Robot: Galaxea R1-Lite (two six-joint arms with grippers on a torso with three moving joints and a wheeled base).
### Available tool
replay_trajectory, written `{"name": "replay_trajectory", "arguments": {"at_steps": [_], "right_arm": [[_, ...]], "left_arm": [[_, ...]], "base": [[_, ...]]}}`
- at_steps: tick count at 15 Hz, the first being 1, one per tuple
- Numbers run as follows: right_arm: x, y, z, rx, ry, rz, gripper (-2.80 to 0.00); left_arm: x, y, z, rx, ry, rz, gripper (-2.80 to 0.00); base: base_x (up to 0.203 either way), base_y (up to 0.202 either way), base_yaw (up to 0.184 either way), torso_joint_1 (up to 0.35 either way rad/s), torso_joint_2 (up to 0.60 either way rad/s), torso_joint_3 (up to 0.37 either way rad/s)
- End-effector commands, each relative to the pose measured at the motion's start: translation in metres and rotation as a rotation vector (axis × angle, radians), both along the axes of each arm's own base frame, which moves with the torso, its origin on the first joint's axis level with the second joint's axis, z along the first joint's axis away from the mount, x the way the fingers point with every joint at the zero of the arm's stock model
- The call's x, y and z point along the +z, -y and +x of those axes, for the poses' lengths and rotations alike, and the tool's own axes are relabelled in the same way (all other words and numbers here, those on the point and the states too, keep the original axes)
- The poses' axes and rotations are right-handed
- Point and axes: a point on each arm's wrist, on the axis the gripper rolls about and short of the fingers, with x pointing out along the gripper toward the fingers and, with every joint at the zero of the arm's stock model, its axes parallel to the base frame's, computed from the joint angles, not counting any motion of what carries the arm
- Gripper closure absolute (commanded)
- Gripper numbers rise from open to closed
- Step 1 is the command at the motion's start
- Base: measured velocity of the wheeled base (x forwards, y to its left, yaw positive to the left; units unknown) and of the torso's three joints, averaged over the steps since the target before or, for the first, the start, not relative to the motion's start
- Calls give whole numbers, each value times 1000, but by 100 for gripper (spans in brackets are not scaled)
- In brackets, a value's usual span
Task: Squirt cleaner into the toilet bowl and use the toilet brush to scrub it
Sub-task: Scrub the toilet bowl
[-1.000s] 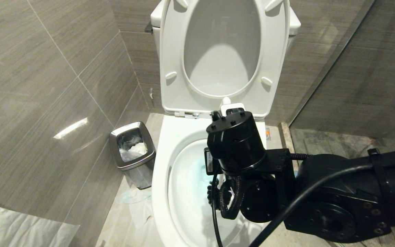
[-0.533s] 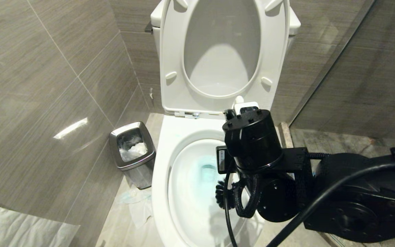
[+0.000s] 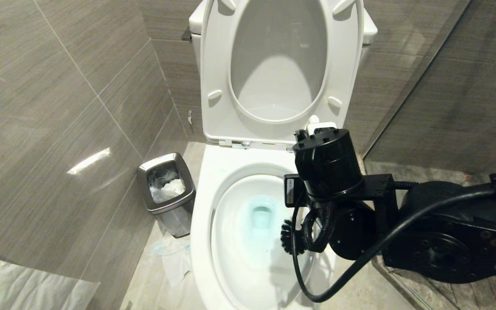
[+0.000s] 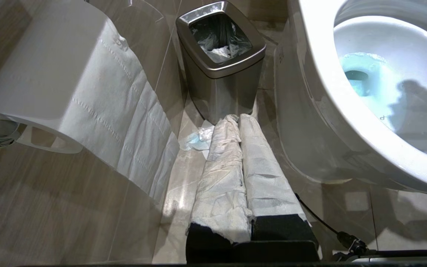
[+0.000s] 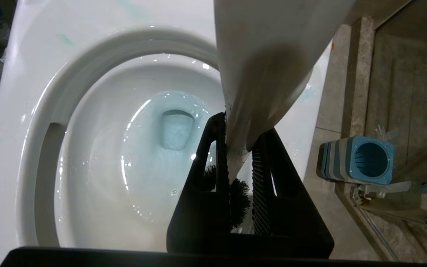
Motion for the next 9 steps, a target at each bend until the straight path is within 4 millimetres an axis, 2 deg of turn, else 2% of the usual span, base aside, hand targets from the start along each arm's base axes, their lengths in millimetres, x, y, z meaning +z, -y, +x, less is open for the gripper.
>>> {"name": "replay_trajectory", "arguments": {"at_steps": [1,5,9], "right_arm": [[-1,0,3,-12,2,0,0],[-6,-5,14,-26,1,-1,0],[-8,-19,30,-32,14,7,0]], "left_arm": [[0,0,0,0,1,0,0],[0,0,0,0,1,0,0],[0,0,0,2,1,0,0]], "base": [[0,0,0,0,0,0],[0,0,0,0,0,0],[0,0,0,0,0,0]]}}
